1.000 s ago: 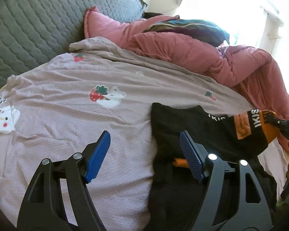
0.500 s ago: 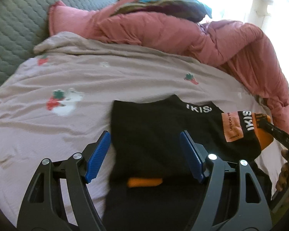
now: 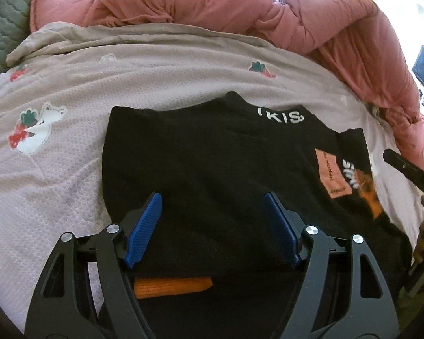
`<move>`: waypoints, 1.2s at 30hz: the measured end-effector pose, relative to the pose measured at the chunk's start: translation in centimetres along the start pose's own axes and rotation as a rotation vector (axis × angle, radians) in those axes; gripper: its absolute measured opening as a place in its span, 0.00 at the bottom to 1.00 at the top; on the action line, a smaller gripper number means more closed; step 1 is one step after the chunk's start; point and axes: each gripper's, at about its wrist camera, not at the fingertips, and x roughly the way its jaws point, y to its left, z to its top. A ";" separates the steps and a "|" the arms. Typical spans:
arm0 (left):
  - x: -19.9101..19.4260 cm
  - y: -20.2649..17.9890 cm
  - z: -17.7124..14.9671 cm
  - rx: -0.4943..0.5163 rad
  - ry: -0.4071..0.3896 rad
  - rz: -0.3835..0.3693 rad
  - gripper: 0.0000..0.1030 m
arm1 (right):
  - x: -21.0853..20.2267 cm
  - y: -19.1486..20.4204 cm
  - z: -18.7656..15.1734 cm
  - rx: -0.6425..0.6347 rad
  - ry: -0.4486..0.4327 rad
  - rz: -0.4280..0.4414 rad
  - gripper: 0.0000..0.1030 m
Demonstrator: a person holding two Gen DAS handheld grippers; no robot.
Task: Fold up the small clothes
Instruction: 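Lay the orange cuff flat on the sweatshirt body with the right gripper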
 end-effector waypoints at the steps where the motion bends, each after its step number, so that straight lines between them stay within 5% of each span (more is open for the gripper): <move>1: -0.1 0.0 0.0 0.005 0.001 0.001 0.65 | -0.1 0.1 -0.1 -0.003 0.001 -0.001 0.31; 10: 0.0 -0.2 -0.4 0.055 0.013 0.010 0.65 | 0.8 4.9 -1.3 -0.148 0.064 0.059 0.36; 15: -0.5 0.2 -0.8 0.048 0.020 -0.014 0.65 | 2.5 6.3 -2.4 -0.197 0.180 0.070 0.36; 19: -0.6 0.2 -0.7 0.052 0.037 -0.023 0.65 | 4.3 5.2 -3.2 -0.170 0.270 -0.027 0.39; 26: -1.2 0.6 -1.8 0.069 -0.003 -0.037 0.65 | 4.3 4.1 -3.5 -0.100 0.281 -0.028 0.40; 36: -1.0 0.1 -1.2 0.101 0.048 -0.018 0.67 | 4.8 4.0 -3.1 0.001 0.300 -0.064 0.43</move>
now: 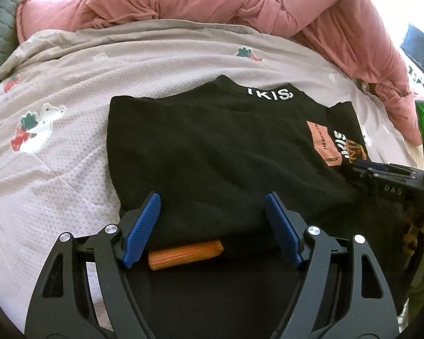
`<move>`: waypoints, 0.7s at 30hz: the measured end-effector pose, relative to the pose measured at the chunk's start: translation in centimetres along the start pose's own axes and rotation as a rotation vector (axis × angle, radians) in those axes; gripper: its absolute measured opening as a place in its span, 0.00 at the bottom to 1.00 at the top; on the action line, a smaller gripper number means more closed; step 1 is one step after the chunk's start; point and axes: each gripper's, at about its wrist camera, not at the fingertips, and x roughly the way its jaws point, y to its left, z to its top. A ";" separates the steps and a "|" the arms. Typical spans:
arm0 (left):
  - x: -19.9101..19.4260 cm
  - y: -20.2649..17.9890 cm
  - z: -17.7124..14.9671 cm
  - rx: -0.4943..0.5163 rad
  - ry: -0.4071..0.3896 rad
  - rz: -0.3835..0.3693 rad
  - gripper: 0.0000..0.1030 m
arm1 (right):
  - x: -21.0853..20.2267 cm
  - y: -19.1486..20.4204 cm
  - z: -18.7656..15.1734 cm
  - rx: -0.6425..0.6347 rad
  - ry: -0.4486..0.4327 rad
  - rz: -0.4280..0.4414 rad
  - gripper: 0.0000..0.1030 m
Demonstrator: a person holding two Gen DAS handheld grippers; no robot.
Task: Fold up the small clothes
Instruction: 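Lay the orange cuff flat on the sweatshirt body with the right gripper, then open the right gripper and withdraw both grippers from the sweatshirt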
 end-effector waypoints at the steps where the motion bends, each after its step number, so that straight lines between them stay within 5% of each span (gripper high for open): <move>1: -0.1 -0.1 0.0 0.001 0.000 -0.002 0.67 | 0.0 0.1 0.1 0.003 0.002 -0.007 0.44; 5: -0.5 -0.3 0.1 0.015 -0.006 0.008 0.67 | 0.2 0.9 0.2 -0.030 0.022 -0.046 0.45; 11: -2.5 0.5 0.6 -0.134 -0.057 -0.028 0.67 | 0.1 0.4 0.3 -0.031 0.012 -0.001 0.50; 15: -5.1 -0.3 1.8 -0.119 -0.124 0.012 0.71 | -1.3 -0.3 0.3 -0.033 -0.022 0.051 0.60; 21: -6.7 0.9 2.4 -0.143 -0.127 0.062 0.72 | -3.6 -2.0 0.4 0.008 -0.103 0.085 0.62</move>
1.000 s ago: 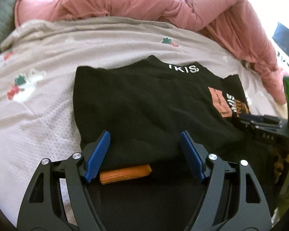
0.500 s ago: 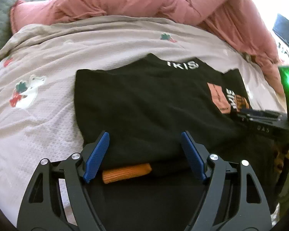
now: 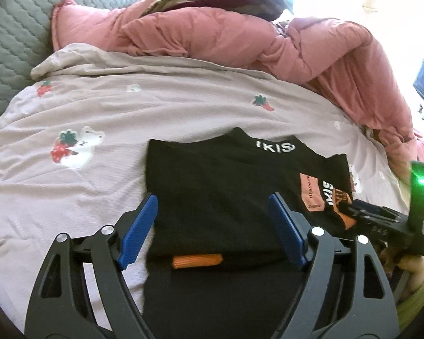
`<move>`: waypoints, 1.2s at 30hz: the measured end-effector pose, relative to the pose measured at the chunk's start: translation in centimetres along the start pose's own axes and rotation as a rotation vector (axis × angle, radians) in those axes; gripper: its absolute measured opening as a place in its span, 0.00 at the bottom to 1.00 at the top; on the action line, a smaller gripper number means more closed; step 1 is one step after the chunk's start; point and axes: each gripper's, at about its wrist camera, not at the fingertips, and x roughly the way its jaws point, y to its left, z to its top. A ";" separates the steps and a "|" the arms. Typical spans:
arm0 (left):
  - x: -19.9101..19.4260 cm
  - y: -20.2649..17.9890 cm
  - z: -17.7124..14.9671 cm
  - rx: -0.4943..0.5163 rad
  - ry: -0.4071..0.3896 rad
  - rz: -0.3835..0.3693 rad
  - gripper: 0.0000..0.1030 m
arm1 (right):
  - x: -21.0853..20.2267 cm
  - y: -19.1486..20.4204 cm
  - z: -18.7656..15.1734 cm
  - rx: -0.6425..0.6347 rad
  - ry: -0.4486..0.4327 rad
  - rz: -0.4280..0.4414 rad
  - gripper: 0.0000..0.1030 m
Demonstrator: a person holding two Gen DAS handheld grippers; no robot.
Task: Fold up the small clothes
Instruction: 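Open the right gripper and withdraw both grippers from the sweatshirt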
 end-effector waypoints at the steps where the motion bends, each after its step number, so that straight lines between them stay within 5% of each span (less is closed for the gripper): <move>1: -0.1 0.2 -0.1 0.000 0.002 0.014 0.73 | -0.3 -0.3 0.1 0.006 -0.009 0.001 0.62; 7: -1.3 0.6 -0.6 0.021 -0.006 0.057 0.77 | -3.4 -1.5 1.1 0.026 -0.090 0.017 0.65; 9: -1.7 0.7 -0.7 0.012 -0.011 0.054 0.77 | -4.4 -1.9 1.1 0.026 -0.112 0.011 0.82; 13: -2.6 0.4 -1.1 0.023 -0.020 0.060 0.89 | -6.2 -2.4 0.8 0.023 -0.144 -0.005 0.82; 36: -8.6 0.1 -4.1 0.040 -0.080 0.089 0.91 | -13.0 -2.9 -3.3 0.000 -0.211 -0.045 0.87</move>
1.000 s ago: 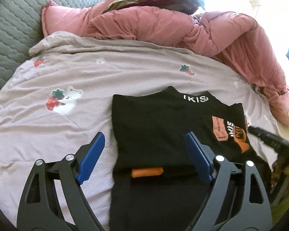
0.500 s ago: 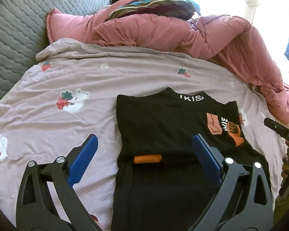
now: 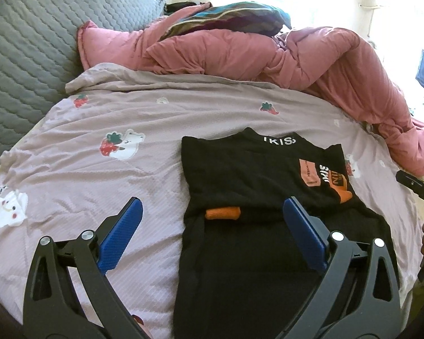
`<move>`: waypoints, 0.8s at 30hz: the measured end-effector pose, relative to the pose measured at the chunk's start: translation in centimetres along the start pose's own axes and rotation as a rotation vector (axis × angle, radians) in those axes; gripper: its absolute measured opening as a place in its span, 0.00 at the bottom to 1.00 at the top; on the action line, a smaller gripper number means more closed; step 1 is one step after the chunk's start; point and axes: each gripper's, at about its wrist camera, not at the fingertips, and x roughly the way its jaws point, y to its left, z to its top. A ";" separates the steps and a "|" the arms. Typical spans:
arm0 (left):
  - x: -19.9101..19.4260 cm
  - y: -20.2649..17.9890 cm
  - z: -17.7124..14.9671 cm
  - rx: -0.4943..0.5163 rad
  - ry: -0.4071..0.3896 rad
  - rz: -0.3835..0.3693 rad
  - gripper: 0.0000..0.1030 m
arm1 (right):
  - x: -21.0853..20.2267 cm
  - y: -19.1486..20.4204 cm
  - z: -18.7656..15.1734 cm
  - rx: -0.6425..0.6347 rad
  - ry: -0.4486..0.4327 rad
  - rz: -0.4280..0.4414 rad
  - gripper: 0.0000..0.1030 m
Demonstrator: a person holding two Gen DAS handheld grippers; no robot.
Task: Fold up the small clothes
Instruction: 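Open the right gripper and withdraw both grippers from the sweatshirt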
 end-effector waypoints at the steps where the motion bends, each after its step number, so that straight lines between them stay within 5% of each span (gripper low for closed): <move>1: -0.2 0.2 -0.1 -0.006 -0.003 0.004 0.91 | -0.3 -0.1 -0.2 0.002 -0.004 -0.001 0.87; 24: -4.4 2.8 -4.5 -0.038 -0.004 0.040 0.91 | -4.7 -0.4 -3.4 -0.035 -0.035 0.008 0.87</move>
